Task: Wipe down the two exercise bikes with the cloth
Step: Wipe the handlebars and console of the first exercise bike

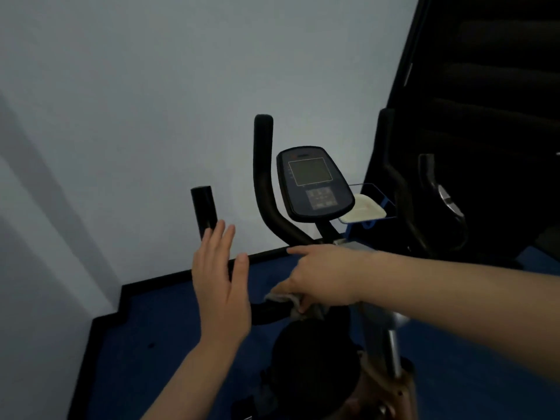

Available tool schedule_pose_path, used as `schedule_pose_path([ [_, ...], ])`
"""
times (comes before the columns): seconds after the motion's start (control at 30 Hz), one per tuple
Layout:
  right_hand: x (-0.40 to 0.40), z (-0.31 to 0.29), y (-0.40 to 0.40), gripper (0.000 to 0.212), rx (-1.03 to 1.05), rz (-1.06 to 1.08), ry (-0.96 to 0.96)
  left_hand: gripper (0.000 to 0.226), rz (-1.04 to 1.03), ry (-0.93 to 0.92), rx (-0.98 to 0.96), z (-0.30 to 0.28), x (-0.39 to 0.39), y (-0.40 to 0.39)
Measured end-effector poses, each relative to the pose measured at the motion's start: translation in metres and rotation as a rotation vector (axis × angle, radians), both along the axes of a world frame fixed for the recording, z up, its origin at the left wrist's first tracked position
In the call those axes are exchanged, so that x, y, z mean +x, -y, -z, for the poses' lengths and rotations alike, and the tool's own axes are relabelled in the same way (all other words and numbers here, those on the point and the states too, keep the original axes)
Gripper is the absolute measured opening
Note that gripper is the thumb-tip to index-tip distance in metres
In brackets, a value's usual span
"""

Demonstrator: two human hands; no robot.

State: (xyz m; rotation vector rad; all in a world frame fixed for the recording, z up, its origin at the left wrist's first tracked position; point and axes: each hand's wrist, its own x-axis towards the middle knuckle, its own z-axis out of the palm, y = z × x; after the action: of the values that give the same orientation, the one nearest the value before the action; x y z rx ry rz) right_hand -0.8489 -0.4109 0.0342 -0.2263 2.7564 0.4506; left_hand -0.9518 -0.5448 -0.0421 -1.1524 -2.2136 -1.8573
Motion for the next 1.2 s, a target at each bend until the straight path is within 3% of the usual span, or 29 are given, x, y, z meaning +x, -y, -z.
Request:
schedule_pose_path([
  [0.17, 0.028, 0.009, -0.018, 0.032, -0.638, 0.221, -0.309, 0.031, 0.030, 0.204, 0.039, -0.015, 0.031, 0.016],
  [0.33, 0.056, 0.003, -0.031, 0.020, -1.271, 0.542, -0.668, 0.029, 0.086, 0.248, -0.031, -0.031, 0.049, 0.014],
  [0.47, 0.077, -0.015, -0.055, 0.021, -1.472, 0.722, -0.740, 0.028, 0.073, 0.226, -0.117, -0.030, 0.057, -0.002],
  [0.57, 0.088, -0.030, -0.068, 0.015, -1.404, 0.748, -0.937, 0.027, 0.084, 0.163, -0.251, -0.022, 0.055, -0.002],
  [0.67, 0.098, -0.043, -0.067, 0.008, -1.258, 0.709, -1.096, 0.032, 0.143, 0.008, -0.555, -0.019, 0.052, 0.000],
  [0.77, 0.102, -0.021, -0.053, 0.010, -1.018, 0.678, -0.952, 0.035, 0.168, -0.100, -0.720, -0.021, 0.053, -0.004],
  [0.9, 0.112, 0.035, -0.023, 0.026, -1.004, 0.718, -0.528, 0.027, 0.169, -0.081, -0.726, -0.019, 0.051, -0.005],
  [0.97, 0.122, 0.047, -0.017, 0.031, -1.032, 0.762, -0.533, 0.026, 0.161, -0.073, -0.700, -0.018, 0.051, -0.005],
  [1.07, 0.111, 0.052, -0.019, 0.025, -0.902, 0.803, -0.665, 0.027, 0.159, -0.069, -0.692, -0.017, 0.051, -0.006],
  [1.2, 0.059, 0.050, -0.022, 0.031, -0.487, 0.853, -0.705, 0.027, 0.153, -0.071, -0.680, -0.019, 0.051, -0.007],
])
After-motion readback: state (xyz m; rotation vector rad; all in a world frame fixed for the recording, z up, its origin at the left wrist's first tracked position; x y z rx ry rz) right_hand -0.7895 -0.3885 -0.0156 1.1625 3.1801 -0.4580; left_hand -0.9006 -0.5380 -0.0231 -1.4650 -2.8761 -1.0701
